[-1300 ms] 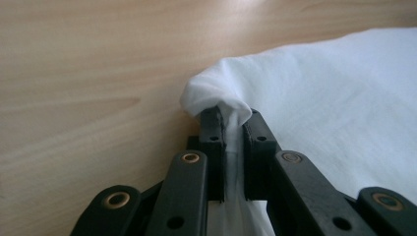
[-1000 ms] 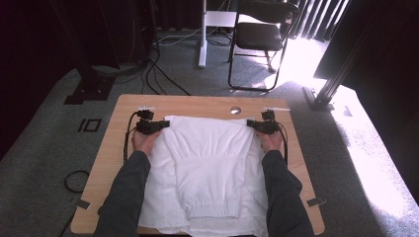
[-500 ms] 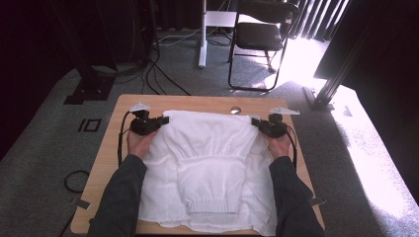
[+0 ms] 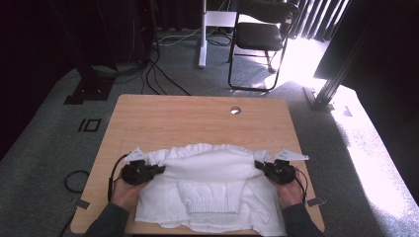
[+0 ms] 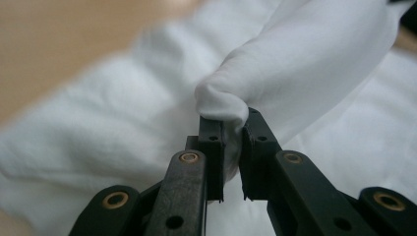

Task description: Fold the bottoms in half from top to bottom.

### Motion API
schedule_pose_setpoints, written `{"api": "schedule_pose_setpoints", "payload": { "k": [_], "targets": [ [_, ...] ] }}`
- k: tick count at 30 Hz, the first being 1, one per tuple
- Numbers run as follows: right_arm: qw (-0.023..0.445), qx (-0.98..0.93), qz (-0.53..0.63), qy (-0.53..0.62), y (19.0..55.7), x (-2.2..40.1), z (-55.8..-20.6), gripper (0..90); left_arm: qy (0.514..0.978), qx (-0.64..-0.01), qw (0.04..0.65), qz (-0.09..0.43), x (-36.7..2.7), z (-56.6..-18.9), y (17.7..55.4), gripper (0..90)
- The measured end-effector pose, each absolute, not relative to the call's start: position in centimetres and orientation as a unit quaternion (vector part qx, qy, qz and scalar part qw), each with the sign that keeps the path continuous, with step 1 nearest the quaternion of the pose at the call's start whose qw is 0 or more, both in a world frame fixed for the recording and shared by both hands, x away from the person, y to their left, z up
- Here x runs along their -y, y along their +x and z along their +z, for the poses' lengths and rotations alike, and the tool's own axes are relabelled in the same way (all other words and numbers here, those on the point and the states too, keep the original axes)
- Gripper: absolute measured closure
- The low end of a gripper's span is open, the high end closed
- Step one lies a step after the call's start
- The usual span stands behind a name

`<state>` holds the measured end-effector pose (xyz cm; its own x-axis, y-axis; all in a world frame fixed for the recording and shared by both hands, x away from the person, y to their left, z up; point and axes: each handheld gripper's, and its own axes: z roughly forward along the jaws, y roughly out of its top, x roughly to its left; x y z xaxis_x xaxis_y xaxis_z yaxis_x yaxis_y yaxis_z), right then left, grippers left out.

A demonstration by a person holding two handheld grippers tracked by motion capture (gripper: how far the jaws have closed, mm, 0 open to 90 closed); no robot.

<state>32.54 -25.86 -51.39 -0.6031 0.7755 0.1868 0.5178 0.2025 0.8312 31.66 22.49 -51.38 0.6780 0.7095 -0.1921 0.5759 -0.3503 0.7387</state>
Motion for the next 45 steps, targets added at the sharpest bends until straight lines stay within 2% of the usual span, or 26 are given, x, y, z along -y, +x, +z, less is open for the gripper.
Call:
{"api": "schedule_pose_setpoints", "payload": {
  "k": [1,4,6,8,13,17,27,29,31,35,37,38,39,40,41,42,44,45],
  "targets": [
    [0.138,-0.763,0.468,0.424,32.5,25.9,-51.4,85.3,0.818,-0.393,0.413,0.081,-22.5,-51.4,31.7,82.9],
    [0.119,-0.787,0.424,0.433,31.8,24.9,-53.9,85.2,0.844,-0.390,0.352,0.107,-21.3,-53.3,31.4,83.6],
    [0.122,-0.799,0.401,0.432,32.0,24.1,-54.6,85.2,0.847,-0.392,0.342,0.111,-20.8,-53.8,31.8,84.0],
    [0.137,-0.807,0.384,0.428,32.3,23.3,-55.0,85.0,0.840,-0.399,0.351,0.112,-20.9,-54.0,32.5,84.3],
    [0.130,-0.795,0.392,0.445,34.1,23.1,-55.2,84.7,0.816,-0.424,0.377,0.112,-21.8,-54.5,34.3,84.7],
    [0.134,-0.788,0.396,0.452,35.3,22.7,-55.3,84.6,0.807,-0.437,0.379,0.120,-21.8,-54.6,35.5,84.7],
    [0.156,-0.780,0.384,0.469,41.0,21.2,-55.0,84.4,0.782,-0.481,0.371,0.137,-21.8,-54.3,41.7,84.9],
    [0.176,-0.784,0.367,0.469,42.7,20.3,-54.8,84.4,0.778,-0.490,0.366,0.141,-21.7,-54.2,43.1,84.8],
    [0.174,-0.778,0.367,0.479,43.9,20.2,-54.8,84.4,0.768,-0.507,0.364,0.145,-21.5,-54.2,44.8,84.9],
    [0.166,-0.757,0.379,0.505,45.5,20.2,-54.9,84.8,0.760,-0.518,0.364,0.145,-21.2,-53.9,45.7,87.1],
    [0.166,-0.755,0.383,0.506,45.6,20.2,-54.5,85.1,0.752,-0.518,0.379,0.147,-21.4,-53.3,45.6,88.0],
    [0.169,-0.750,0.390,0.506,45.5,20.4,-54.0,85.3,0.732,-0.518,0.418,0.144,-22.2,-51.9,45.2,88.2],
    [0.169,-0.750,0.390,0.506,45.5,20.4,-54.0,85.3,0.732,-0.518,0.418,0.144,-22.2,-51.9,45.2,88.3],
    [0.183,-0.735,0.415,0.503,45.1,21.2,-52.4,85.4,0.713,-0.510,0.458,0.146,-23.0,-50.1,44.6,88.5],
    [0.183,-0.735,0.415,0.503,45.1,21.2,-52.4,85.4,0.713,-0.510,0.458,0.146,-23.0,-50.1,44.6,88.5],
    [0.193,-0.722,0.441,0.497,44.7,21.8,-50.8,85.5,0.706,-0.499,0.478,0.154,-23.3,-48.4,44.2,88.6],
    [0.199,-0.717,0.452,0.492,44.5,22.0,-49.9,85.5,0.706,-0.499,0.478,0.154,-23.3,-48.4,44.2,88.7],
    [0.221,-0.712,0.465,0.478,44.0,22.0,-48.1,85.5,0.697,-0.479,0.507,0.169,-23.0,-45.6,43.8,88.8]
  ]
}}
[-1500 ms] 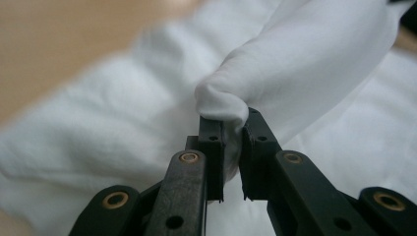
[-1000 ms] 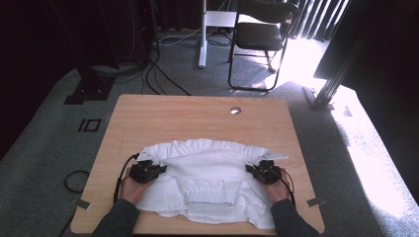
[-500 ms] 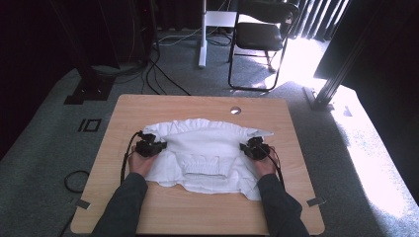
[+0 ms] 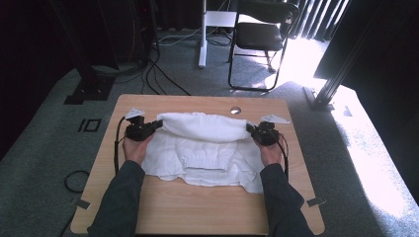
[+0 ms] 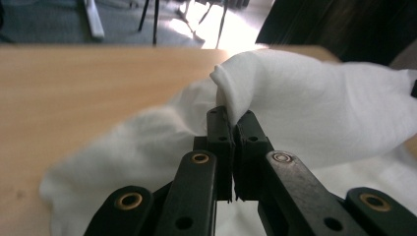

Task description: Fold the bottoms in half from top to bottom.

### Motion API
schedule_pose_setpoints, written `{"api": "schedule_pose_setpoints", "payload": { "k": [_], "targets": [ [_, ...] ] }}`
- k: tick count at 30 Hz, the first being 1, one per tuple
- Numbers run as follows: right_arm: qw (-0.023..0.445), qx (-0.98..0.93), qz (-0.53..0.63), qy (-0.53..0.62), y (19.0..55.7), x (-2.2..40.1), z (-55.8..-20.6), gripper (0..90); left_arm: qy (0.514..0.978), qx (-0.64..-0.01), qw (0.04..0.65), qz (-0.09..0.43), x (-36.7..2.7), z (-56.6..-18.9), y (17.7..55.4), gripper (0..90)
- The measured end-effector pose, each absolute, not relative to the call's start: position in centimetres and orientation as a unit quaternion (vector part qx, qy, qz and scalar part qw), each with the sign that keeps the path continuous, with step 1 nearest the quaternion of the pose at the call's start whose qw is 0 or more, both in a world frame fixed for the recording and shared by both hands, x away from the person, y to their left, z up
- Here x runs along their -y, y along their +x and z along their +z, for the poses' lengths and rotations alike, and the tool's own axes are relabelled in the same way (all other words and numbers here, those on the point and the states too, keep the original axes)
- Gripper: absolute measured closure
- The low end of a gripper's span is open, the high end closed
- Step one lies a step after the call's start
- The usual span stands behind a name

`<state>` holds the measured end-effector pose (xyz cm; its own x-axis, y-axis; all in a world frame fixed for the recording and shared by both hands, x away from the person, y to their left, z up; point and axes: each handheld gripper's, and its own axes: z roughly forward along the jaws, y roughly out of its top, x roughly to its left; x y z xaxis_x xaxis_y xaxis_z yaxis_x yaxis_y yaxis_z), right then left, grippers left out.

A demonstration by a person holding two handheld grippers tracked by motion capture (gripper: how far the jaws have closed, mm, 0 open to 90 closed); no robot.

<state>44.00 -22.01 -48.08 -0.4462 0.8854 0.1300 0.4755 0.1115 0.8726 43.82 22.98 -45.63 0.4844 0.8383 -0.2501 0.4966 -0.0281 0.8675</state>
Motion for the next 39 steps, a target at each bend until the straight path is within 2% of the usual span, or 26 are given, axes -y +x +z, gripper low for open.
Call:
{"api": "schedule_pose_setpoints", "payload": {
  "k": [4,8,15,21,23,30,31,32,33,34,35,36,37,38,39],
  "targets": [
    [0.242,-0.703,0.480,0.466,43.7,22.3,-45.9,85.6,0.686,-0.459,0.535,0.180,-23.0,-42.9,43.2,88.9],
    [0.243,-0.680,0.512,0.466,43.2,23.4,-44.3,85.6,0.675,-0.444,0.562,0.181,-23.9,-41.1,42.2,89.0],
    [0.268,-0.668,0.538,0.439,40.8,23.8,-42.1,85.5,0.678,-0.427,0.569,0.187,-24.0,-40.2,40.1,88.9],
    [0.251,-0.690,0.531,0.423,37.2,24.3,-44.7,85.1,0.696,-0.424,0.557,0.161,-24.6,-43.7,36.9,88.4],
    [0.237,-0.701,0.519,0.427,35.5,24.4,-46.8,85.0,0.703,-0.427,0.547,0.154,-24.6,-45.2,35.9,88.2],
    [0.211,-0.731,0.484,0.433,33.0,23.8,-50.5,84.5,0.718,-0.474,0.499,0.104,-24.9,-50.9,34.0,87.4],
    [0.206,-0.734,0.479,0.436,32.7,23.6,-51.0,84.0,0.718,-0.474,0.499,0.104,-24.9,-50.9,34.0,86.1],
    [0.199,-0.738,0.472,0.438,32.6,23.5,-51.3,82.3,0.731,-0.484,0.470,0.103,-24.2,-51.9,33.6,81.5],
    [0.199,-0.738,0.472,0.438,32.6,23.5,-51.3,82.3,0.731,-0.484,0.470,0.103,-24.2,-51.9,33.6,73.8],
    [0.183,-0.744,0.462,0.447,32.5,23.5,-51.3,68.6,0.739,-0.472,0.465,0.123,-23.7,-51.6,33.1,66.5],
    [0.183,-0.744,0.462,0.447,32.5,23.5,-51.3,68.6,0.739,-0.472,0.465,0.123,-23.7,-51.6,33.1,62.1],
    [0.205,-0.739,0.459,0.449,32.3,23.6,-50.2,56.8,0.721,-0.470,0.492,0.133,-23.9,-50.4,32.9,59.8],
    [0.215,-0.732,0.465,0.450,32.3,23.7,-49.4,52.2,0.721,-0.470,0.492,0.133,-23.9,-50.4,32.9,57.8],
    [0.223,-0.725,0.472,0.449,32.4,23.8,-48.5,48.9,0.706,-0.469,0.510,0.147,-24.1,-48.7,33.0,55.9],
    [0.223,-0.725,0.472,0.449,32.4,23.8,-48.5,48.9,0.706,-0.469,0.510,0.147,-24.1,-48.7,33.0,54.0]
  ]
}}
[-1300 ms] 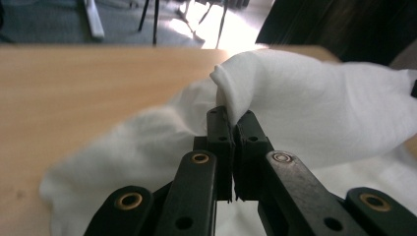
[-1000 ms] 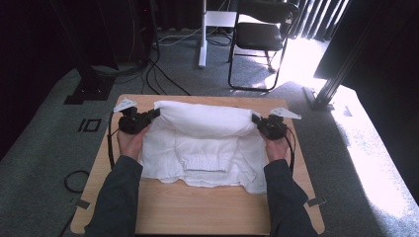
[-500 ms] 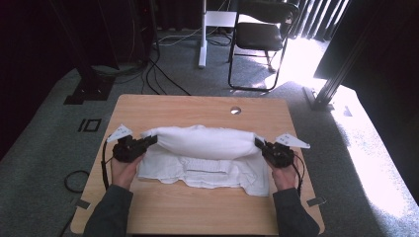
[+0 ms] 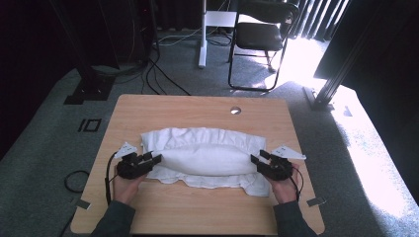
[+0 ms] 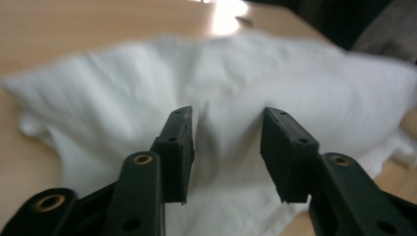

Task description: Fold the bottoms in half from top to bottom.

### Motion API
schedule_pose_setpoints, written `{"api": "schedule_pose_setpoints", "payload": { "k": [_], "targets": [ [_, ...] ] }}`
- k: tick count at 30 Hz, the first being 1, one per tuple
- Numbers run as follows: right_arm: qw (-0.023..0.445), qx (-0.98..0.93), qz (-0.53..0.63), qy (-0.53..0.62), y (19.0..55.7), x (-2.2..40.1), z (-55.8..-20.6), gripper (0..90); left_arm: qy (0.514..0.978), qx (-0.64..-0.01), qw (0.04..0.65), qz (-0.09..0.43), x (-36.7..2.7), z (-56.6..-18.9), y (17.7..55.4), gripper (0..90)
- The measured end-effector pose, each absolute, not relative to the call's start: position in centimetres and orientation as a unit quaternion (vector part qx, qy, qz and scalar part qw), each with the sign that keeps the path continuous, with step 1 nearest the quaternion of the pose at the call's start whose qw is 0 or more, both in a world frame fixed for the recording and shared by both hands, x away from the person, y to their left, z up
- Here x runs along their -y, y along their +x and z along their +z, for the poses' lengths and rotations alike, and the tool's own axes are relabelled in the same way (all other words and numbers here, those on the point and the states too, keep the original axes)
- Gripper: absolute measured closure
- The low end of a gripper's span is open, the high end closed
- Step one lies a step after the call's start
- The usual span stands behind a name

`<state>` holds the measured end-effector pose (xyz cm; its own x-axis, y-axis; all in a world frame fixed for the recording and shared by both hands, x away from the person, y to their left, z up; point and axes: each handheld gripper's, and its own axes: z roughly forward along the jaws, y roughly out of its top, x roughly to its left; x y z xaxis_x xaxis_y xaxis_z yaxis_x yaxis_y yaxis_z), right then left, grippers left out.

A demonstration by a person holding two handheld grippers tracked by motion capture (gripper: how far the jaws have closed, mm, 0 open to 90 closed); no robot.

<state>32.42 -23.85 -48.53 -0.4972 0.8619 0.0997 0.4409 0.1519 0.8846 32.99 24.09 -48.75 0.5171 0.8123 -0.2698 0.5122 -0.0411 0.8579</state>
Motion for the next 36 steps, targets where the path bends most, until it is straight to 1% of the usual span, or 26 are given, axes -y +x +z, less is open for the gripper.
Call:
{"api": "schedule_pose_setpoints", "payload": {
  "k": [1,2,3,4,5,6,7,8,9,10,12,13,15,16,17,18,20,24,29,32,36],
  "targets": [
    [0.238,-0.715,0.481,0.448,33.0,23.8,-46.8,45.3,0.693,-0.465,0.529,0.151,-24.0,-47.0,33.5,53.1],
    [0.243,-0.716,0.478,0.447,33.4,23.6,-46.1,43.7,0.693,-0.465,0.529,0.151,-24.0,-47.0,33.5,53.1],
    [0.249,-0.716,0.472,0.450,33.9,23.2,-45.5,42.5,0.684,-0.462,0.541,0.160,-23.4,-45.4,34.1,53.1],
    [0.255,-0.715,0.469,0.451,34.5,22.8,-45.1,42.4,0.684,-0.462,0.541,0.160,-23.4,-45.4,34.1,53.2],
    [0.255,-0.716,0.470,0.450,35.0,22.3,-44.7,42.0,0.684,-0.459,0.543,0.161,-22.3,-44.2,35.1,53.2],
    [0.255,-0.716,0.470,0.450,35.0,22.3,-44.7,42.0,0.684,-0.459,0.543,0.161,-22.3,-44.2,35.1,53.2],
    [0.255,-0.714,0.471,0.452,36.3,21.2,-44.4,41.3,0.692,-0.451,0.540,0.163,-20.8,-43.6,36.4,53.2],
    [0.251,-0.714,0.468,0.457,36.9,20.6,-44.3,41.1,0.692,-0.451,0.540,0.163,-20.8,-43.6,36.4,53.1],
    [0.249,-0.712,0.469,0.460,37.6,20.1,-44.3,41.1,0.691,-0.456,0.538,0.158,-19.3,-43.5,37.7,53.2],
    [0.249,-0.712,0.469,0.460,37.6,20.1,-44.3,41.1,0.691,-0.456,0.538,0.158,-19.3,-43.5,37.7,53.2],
    [0.240,-0.708,0.468,0.471,38.9,19.1,-44.5,41.3,0.698,-0.457,0.531,0.152,-18.0,-43.7,39.0,53.2],
    [0.229,-0.707,0.463,0.483,40.1,18.3,-45.0,41.4,0.702,-0.464,0.520,0.148,-16.8,-44.4,40.1,53.2],
    [0.226,-0.708,0.452,0.493,41.1,17.6,-45.7,41.7,0.705,-0.468,0.514,0.140,-16.3,-44.8,40.5,53.1],
    [0.226,-0.708,0.452,0.493,41.1,17.6,-45.7,41.7,0.709,-0.471,0.506,0.138,-15.8,-45.4,40.9,53.1],
    [0.222,-0.714,0.437,0.499,41.8,17.0,-46.7,41.6,0.713,-0.475,0.497,0.137,-15.3,-46.0,41.1,53.1],
    [0.222,-0.714,0.437,0.499,41.8,17.0,-46.7,41.6,0.719,-0.477,0.489,0.132,-14.9,-46.7,41.4,53.1],
    [0.222,-0.723,0.419,0.502,42.1,16.4,-47.7,41.6,0.727,-0.483,0.471,0.124,-14.4,-48.3,41.5,53.1],
    [0.217,-0.747,0.391,0.492,41.0,15.5,-50.5,40.8,0.734,-0.495,0.449,0.118,-14.5,-50.6,40.4,53.2],
    [0.225,-0.749,0.382,0.493,39.2,15.5,-52.9,39.7,0.725,-0.509,0.449,0.116,-15.8,-53.3,38.4,52.8],
    [0.228,-0.750,0.383,0.488,38.6,15.8,-53.7,38.8,0.727,-0.506,0.447,0.127,-16.9,-54.2,37.4,52.0],
    [0.217,-0.744,0.389,0.498,38.5,16.4,-54.2,37.9,0.731,-0.509,0.430,0.143,-17.7,-54.7,37.0,52.4]
  ]
}}
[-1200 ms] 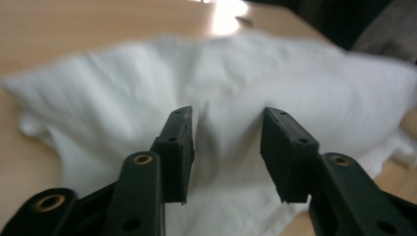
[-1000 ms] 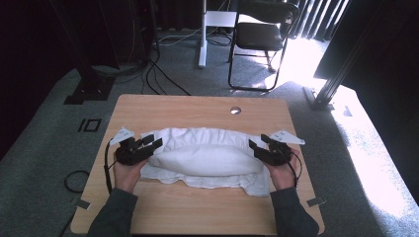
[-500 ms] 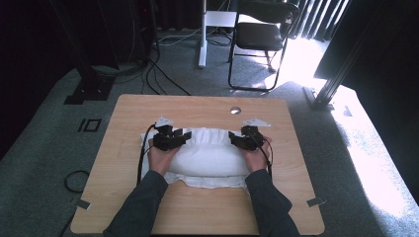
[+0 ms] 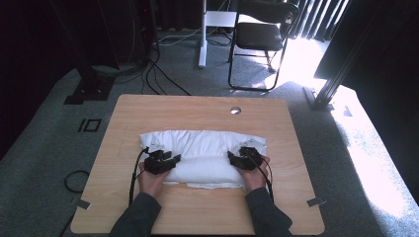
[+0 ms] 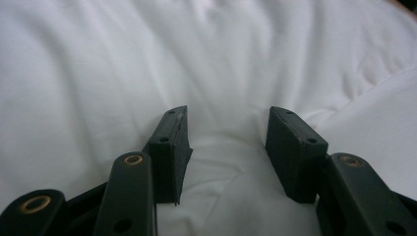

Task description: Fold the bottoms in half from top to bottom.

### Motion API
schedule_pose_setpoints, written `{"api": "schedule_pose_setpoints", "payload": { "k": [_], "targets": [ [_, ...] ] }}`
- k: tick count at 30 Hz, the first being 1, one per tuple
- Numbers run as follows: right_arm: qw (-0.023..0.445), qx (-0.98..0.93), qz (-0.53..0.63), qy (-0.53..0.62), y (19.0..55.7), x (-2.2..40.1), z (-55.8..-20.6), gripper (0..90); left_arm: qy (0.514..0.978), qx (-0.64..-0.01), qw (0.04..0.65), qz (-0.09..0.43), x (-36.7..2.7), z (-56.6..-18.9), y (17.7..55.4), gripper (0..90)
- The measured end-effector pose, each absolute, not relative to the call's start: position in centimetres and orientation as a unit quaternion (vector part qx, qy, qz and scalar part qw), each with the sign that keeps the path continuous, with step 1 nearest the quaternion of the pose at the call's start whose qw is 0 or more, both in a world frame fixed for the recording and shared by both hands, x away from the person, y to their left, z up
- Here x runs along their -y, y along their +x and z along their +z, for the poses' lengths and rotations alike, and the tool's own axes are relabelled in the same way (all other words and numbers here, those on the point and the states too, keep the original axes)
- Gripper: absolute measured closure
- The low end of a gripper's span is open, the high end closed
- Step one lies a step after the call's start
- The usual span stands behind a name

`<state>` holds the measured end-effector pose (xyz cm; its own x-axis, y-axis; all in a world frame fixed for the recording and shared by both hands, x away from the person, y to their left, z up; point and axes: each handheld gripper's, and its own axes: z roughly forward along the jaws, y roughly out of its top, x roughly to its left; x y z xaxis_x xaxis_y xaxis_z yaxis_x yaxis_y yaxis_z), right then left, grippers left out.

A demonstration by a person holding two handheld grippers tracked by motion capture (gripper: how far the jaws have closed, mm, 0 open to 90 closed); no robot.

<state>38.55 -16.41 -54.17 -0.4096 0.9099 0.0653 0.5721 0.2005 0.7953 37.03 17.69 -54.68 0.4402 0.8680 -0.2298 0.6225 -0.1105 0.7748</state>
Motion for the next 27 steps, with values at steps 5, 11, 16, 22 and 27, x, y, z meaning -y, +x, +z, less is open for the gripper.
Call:
{"api": "schedule_pose_setpoints", "payload": {
  "k": [5,11,16,22,27],
  "targets": [
    [0.207,-0.735,0.397,0.509,38.5,17.0,-54.4,36.9,0.726,-0.523,0.416,0.163,-19.6,-55.1,36.5,51.5],
    [0.200,-0.729,0.406,0.514,38.3,17.7,-54.2,36.3,0.699,-0.562,0.398,0.192,-22.0,-54.5,36.3,44.2],
    [0.209,-0.720,0.419,0.512,37.8,17.9,-53.1,38.7,0.687,-0.556,0.425,0.195,-22.2,-52.7,36.1,44.2],
    [0.232,-0.721,0.442,0.481,35.6,17.9,-50.6,38.9,0.667,-0.585,0.416,0.201,-23.7,-52.0,37.0,39.1],
    [0.230,-0.733,0.440,0.464,34.5,18.1,-50.0,38.1,0.675,-0.619,0.366,0.166,-25.1,-53.7,38.0,26.2]
  ]
}}
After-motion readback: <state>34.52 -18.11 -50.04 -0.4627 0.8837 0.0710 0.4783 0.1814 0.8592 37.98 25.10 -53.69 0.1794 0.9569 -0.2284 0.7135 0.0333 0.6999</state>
